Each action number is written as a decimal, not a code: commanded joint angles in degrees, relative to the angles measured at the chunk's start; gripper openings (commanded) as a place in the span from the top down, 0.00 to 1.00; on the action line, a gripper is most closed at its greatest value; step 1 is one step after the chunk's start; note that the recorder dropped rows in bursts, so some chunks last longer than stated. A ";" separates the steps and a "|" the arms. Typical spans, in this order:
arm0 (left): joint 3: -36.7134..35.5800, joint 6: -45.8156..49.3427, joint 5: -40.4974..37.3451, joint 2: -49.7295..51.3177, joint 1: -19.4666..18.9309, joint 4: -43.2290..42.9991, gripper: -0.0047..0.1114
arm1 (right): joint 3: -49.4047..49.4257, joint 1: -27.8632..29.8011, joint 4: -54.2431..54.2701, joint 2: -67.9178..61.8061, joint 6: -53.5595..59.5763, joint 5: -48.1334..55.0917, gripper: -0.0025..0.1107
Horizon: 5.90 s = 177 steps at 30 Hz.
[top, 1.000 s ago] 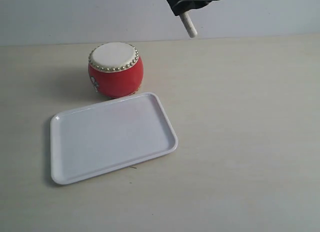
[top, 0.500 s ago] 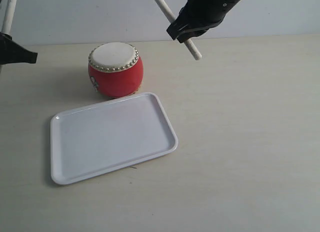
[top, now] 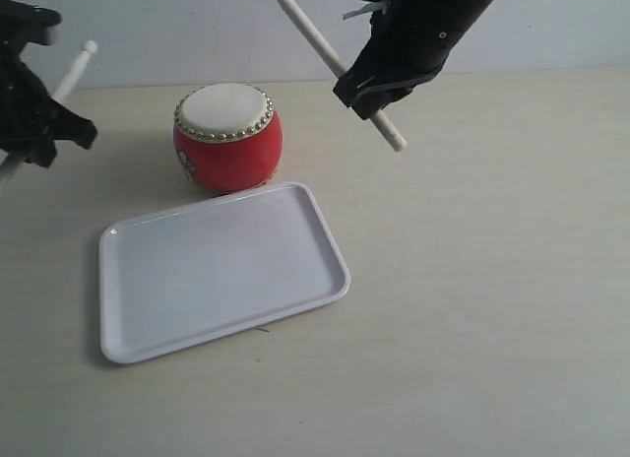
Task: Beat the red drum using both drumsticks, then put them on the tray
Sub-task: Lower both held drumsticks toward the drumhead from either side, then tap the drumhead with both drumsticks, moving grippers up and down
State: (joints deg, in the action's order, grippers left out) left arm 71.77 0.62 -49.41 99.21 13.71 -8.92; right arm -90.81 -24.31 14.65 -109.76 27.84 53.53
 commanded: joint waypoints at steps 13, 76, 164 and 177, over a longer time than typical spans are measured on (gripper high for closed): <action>1.77 3.62 -5.57 0.34 9.89 4.15 0.96 | -0.46 -4.44 -1.44 -6.51 -4.24 10.36 0.98; 4.21 4.00 -2.65 7.15 9.66 5.33 0.96 | -14.21 -6.32 -3.22 -7.50 -10.15 16.43 0.98; 10.17 6.20 -13.90 6.61 9.66 11.21 0.96 | -13.61 -6.32 -1.41 -22.83 -10.43 16.43 0.98; 10.17 8.58 -9.89 19.21 9.90 13.10 0.96 | -13.61 -6.32 -0.08 -4.66 -10.01 16.43 0.98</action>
State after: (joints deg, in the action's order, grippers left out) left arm 81.72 8.20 -59.43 115.82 23.31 3.97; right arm -104.30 -30.60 14.16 -117.54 17.36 70.11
